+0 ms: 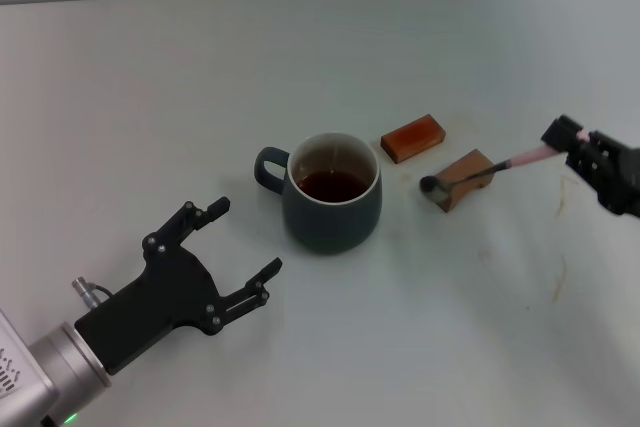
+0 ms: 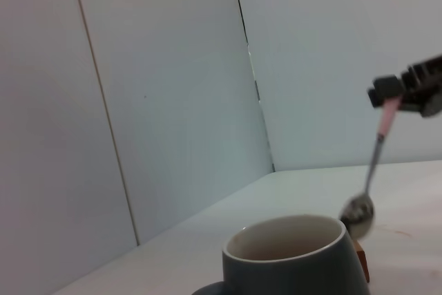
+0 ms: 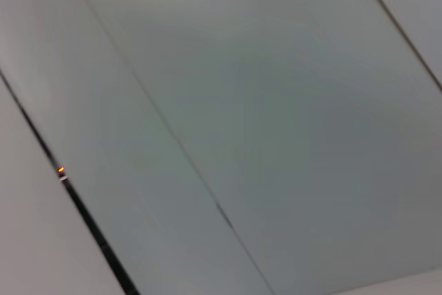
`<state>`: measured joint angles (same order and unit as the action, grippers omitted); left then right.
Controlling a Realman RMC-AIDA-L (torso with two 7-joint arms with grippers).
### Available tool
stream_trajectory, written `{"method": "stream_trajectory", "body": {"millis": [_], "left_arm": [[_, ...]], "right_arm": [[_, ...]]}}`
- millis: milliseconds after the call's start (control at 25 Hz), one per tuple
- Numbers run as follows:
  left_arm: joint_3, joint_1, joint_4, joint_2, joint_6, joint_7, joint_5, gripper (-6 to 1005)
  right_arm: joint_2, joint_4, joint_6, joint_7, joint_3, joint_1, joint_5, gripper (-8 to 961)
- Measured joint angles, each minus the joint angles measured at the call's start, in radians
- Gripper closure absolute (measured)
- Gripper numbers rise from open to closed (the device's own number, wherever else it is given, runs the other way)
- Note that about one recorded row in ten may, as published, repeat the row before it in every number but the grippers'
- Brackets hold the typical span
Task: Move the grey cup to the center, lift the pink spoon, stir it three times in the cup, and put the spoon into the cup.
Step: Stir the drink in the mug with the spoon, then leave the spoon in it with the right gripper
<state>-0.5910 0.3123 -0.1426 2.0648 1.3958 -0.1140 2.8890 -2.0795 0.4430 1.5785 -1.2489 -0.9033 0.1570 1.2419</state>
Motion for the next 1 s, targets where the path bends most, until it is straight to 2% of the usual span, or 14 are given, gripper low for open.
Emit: {"method": "stream_trajectory", "body": {"millis": [160, 640, 1000], "left_arm": [[-0.001, -0.003, 0.000, 0.000, 0.002, 0.000, 0.000, 145], [-0.006, -0.018, -0.009, 0.001, 0.002, 0.024, -0.001, 144], [-0.011, -0.014, -0.010, 0.002, 0.000, 0.025, -0.001, 144]], "right_arm": [[-0.002, 0.160, -0.008, -0.110, -0.001, -0.005, 0.056, 827], [-0.004, 0.203, 0.001, -0.160, -0.009, -0.004, 0.061, 828], [-0.008, 0.398, 0.018, -0.290, -0.010, -0.022, 0.076, 827]]}}
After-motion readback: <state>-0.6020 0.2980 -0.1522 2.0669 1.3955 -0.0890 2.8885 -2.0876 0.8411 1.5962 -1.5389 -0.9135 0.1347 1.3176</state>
